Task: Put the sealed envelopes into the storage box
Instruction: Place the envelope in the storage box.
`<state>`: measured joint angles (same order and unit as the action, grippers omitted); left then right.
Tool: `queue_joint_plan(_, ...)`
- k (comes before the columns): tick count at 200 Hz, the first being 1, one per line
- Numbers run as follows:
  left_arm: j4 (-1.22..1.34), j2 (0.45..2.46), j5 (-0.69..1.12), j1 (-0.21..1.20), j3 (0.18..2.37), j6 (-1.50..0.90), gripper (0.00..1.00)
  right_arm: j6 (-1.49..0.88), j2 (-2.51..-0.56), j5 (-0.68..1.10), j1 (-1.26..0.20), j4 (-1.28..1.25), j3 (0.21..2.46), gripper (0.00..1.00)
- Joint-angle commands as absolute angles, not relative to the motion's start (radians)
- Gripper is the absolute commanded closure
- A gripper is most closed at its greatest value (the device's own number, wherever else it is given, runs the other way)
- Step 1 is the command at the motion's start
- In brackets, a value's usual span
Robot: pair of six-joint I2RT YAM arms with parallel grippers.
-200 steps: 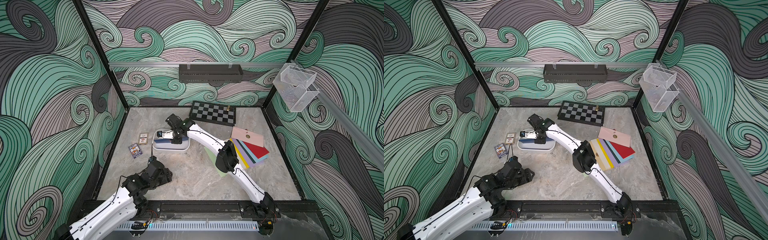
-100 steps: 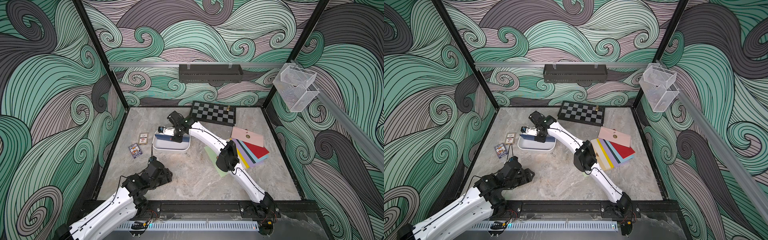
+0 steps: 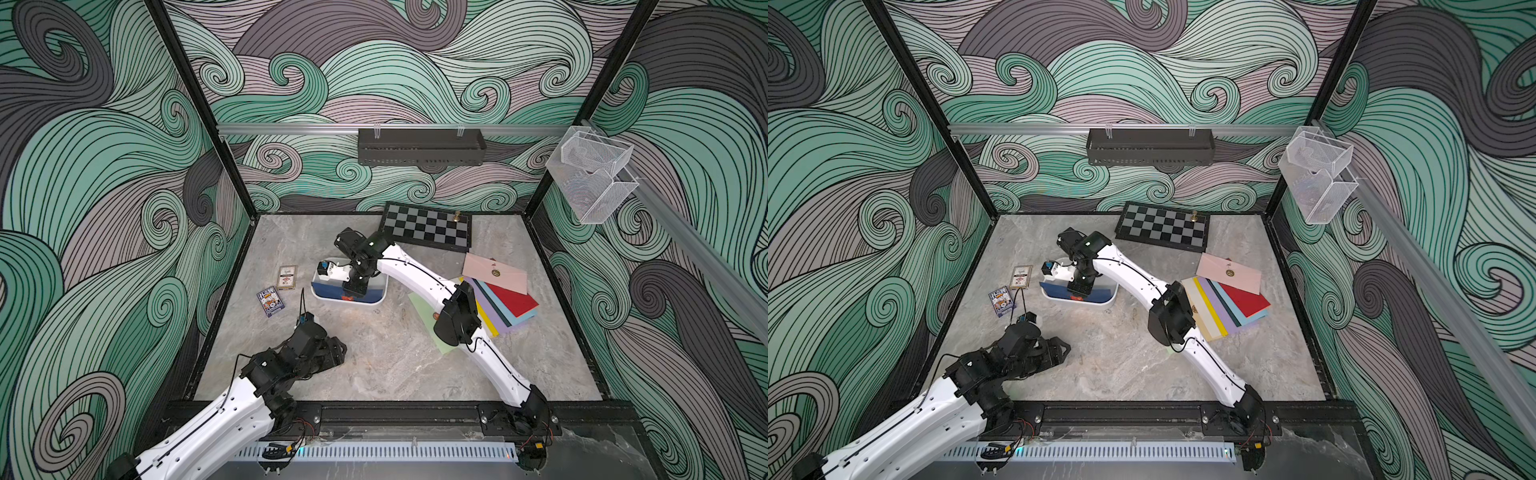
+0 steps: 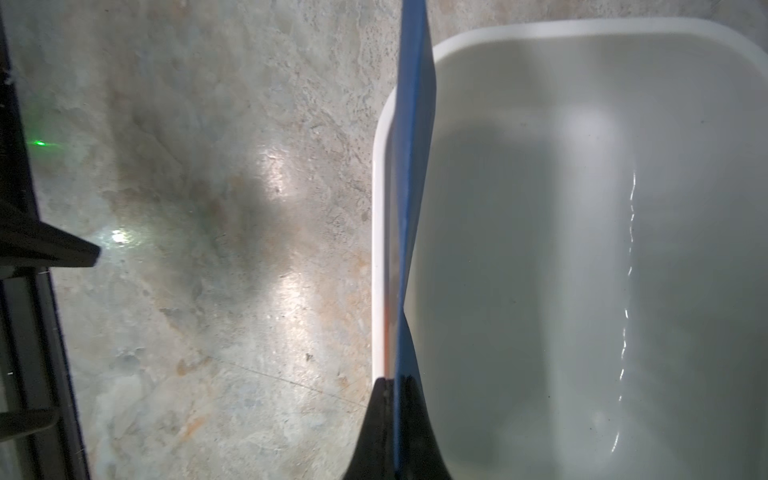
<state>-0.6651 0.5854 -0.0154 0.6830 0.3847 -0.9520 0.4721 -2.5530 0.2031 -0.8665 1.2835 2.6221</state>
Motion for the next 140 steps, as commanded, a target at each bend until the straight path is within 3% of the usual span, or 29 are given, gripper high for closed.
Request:
queue_joint_plan(1, -0.667, 0.592, -0.009, 0.678, 0.415, -0.933, 0.24, 0.374, -2.513, 0.282, -0.858, 1.336, 2.645, 1.00)
queue_joint_plan(31, -0.666, 0.595, -0.008, 0.679, 0.413, -0.930, 0.24, 0.337, -2.527, 0.393, -0.823, 1.334, 2.695, 1.00)
queue_joint_plan(124, -0.642, 0.636, -0.007, 0.679, 0.417, -0.911, 0.24, 0.494, -2.627, 0.210, -0.826, 1.331, 2.713, 1.00)
queue_joint_plan(140, -0.639, 0.641, -0.006, 0.679, 0.417, -0.913, 0.24, 0.493, -2.627, 0.211, -0.827, 1.313, 2.711, 0.76)
